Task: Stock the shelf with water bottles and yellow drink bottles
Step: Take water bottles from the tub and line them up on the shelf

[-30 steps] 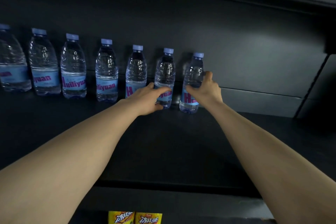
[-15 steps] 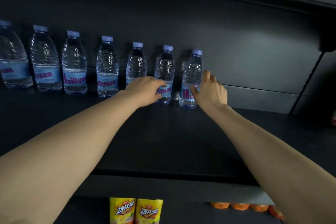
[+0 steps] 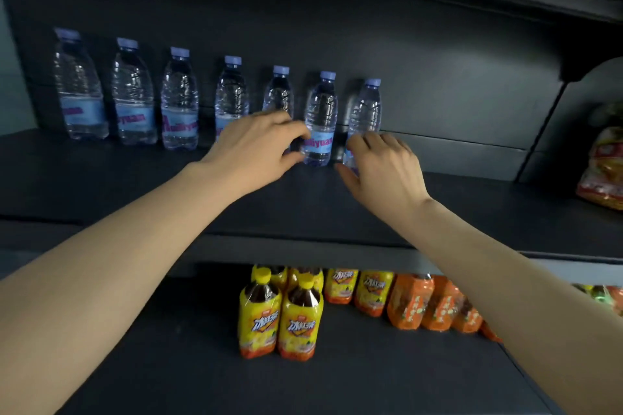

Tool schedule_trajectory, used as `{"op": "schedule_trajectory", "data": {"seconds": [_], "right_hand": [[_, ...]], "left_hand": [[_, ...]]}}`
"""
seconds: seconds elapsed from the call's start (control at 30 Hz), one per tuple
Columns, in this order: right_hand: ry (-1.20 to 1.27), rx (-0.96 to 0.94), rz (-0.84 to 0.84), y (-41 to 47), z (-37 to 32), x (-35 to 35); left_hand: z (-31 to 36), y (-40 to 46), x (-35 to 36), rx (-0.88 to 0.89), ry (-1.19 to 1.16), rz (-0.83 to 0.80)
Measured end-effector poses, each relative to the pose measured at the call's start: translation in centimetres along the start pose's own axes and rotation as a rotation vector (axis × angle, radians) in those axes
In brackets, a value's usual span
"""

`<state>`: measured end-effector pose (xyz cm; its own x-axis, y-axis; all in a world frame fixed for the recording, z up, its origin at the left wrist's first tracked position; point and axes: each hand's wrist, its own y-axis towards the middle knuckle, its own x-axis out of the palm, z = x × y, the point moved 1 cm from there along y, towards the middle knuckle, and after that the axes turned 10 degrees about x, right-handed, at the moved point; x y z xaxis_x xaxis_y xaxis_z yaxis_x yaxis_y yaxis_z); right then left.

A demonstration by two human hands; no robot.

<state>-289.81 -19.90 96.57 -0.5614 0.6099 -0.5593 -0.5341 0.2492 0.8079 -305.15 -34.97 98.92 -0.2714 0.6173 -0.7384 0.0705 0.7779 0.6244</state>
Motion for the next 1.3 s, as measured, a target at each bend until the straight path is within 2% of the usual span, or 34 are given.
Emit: {"op": "schedule_trajectory", "data": {"seconds": [0.33,0.6,0.87,1.0,1.17,1.3], "right_hand": [[0.126,-0.054,-0.009,-9.9,-11.9,-8.9],[0.248,-0.085,-0.135,-19.7,-21.1,-10.6],[0.359,-0.169,-0.447,-31.7,-28.3,-5.8],[0.42,-0.183,-0.572,-38.4,-31.1,-1.6],[0.464,-0.292,-0.73,-48.5,-33.6,4.7],[0.448,-0.333,-0.903,-57.3,-34.9,8.8]], "left_hand": [[3.2,-16.1,-5.9,-0.049,-0.058,0.12],[6.2,-30.5,-5.5,-0.136,-0.106,0.071],[9.9,-44.7,1.0,-0.367,-0.272,-0.107],[12.5,-51.9,6.1,-0.474,-0.338,-0.208],[16.8,-60.7,13.3,-0.639,-0.457,-0.279],[21.3,-68.1,18.6,-0.761,-0.499,-0.428]]}}
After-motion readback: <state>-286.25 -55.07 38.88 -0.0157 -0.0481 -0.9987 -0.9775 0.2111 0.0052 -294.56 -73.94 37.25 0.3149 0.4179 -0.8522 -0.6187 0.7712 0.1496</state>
